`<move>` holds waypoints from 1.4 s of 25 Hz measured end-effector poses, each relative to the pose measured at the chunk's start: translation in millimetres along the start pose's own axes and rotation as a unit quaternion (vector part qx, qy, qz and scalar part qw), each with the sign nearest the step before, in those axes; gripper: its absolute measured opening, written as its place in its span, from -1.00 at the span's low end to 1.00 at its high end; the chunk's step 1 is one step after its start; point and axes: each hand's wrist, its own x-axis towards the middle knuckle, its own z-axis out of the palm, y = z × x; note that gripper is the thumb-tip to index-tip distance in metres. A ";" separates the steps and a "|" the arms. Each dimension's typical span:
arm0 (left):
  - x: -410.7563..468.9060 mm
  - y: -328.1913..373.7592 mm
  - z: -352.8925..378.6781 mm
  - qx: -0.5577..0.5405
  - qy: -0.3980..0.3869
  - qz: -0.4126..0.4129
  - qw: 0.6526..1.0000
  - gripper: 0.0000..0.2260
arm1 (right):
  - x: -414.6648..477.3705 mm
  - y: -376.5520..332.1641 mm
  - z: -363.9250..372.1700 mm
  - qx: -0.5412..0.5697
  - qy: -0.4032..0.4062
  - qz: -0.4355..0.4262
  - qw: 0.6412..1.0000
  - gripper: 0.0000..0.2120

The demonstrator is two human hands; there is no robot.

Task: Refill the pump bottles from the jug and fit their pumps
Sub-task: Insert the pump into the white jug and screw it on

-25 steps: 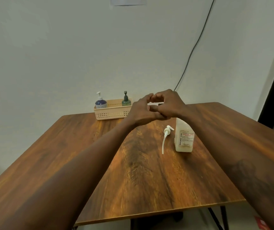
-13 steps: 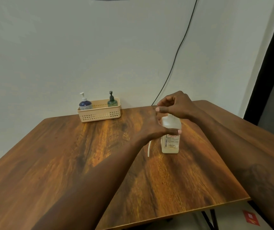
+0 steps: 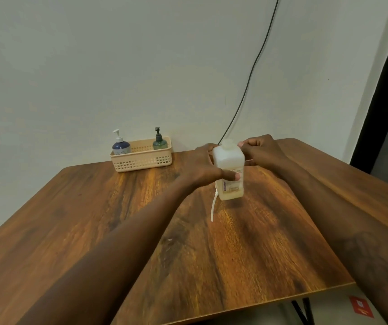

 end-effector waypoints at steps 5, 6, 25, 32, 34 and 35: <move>-12.9 -41.7 -48.8 0.020 0.040 -0.035 0.998 -0.13 | 2.5 14.0 39.8 -0.070 -0.033 0.088 0.993 -0.92; -16.5 -50.2 -55.9 0.017 0.047 -0.041 0.998 -0.12 | 4.8 18.9 49.0 -0.086 -0.041 0.094 0.991 -0.94; -39.0 -94.0 -83.3 0.023 0.072 -0.053 0.996 -0.10 | 23.8 25.7 108.3 -0.072 0.072 0.058 0.993 -0.68; -54.1 -82.1 -83.5 0.066 0.064 -0.059 0.994 -0.14 | 17.0 -47.7 98.1 0.185 0.068 -0.037 0.980 -0.83; -57.5 -81.1 -85.4 0.083 0.070 -0.060 0.992 -0.16 | 15.3 -64.9 94.5 0.227 0.083 -0.074 0.968 -0.87; -59.2 -80.6 -86.5 0.089 0.073 -0.060 0.992 -0.16 | 13.9 -72.9 92.6 0.240 0.089 -0.092 0.962 -0.88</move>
